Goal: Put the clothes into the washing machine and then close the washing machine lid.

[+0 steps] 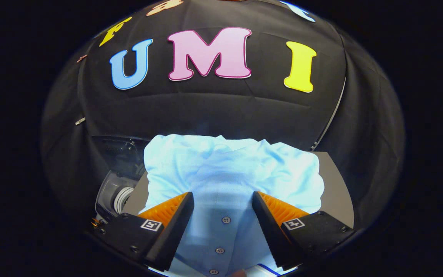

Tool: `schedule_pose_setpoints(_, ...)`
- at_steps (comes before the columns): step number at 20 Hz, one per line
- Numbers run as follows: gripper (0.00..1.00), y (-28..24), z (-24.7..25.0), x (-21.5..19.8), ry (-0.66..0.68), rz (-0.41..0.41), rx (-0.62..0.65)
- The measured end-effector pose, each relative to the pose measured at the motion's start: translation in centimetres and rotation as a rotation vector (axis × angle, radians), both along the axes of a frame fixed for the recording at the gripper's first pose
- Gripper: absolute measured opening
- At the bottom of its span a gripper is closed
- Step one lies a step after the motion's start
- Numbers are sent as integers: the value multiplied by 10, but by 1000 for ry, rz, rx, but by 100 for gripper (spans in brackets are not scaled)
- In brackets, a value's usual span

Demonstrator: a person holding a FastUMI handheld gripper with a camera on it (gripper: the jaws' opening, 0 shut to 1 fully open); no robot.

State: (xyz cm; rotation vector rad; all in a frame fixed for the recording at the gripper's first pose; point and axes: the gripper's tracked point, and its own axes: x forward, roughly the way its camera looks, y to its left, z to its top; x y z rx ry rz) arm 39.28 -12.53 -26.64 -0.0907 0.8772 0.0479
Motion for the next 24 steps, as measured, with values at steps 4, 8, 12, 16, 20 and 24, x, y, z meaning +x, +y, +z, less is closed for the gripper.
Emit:
schedule_pose_setpoints(4, 54, -3, -1, 3, -6, 47, -5)
schedule_pose_setpoints(8, 10, -7, 8, 5, -6, -32, 81)
schedule_pose_setpoints(12, 10, -1, 33, -5, -22, -54, 54)
schedule_pose_setpoints(16, 10, 28, 80, -13, -63, -77, 98)
schedule_pose_setpoints(20, 10, 64, 110, -24, -89, -105, 144)
schedule_pose_setpoints(24, 10, 116, 119, -35, -67, -88, 223)
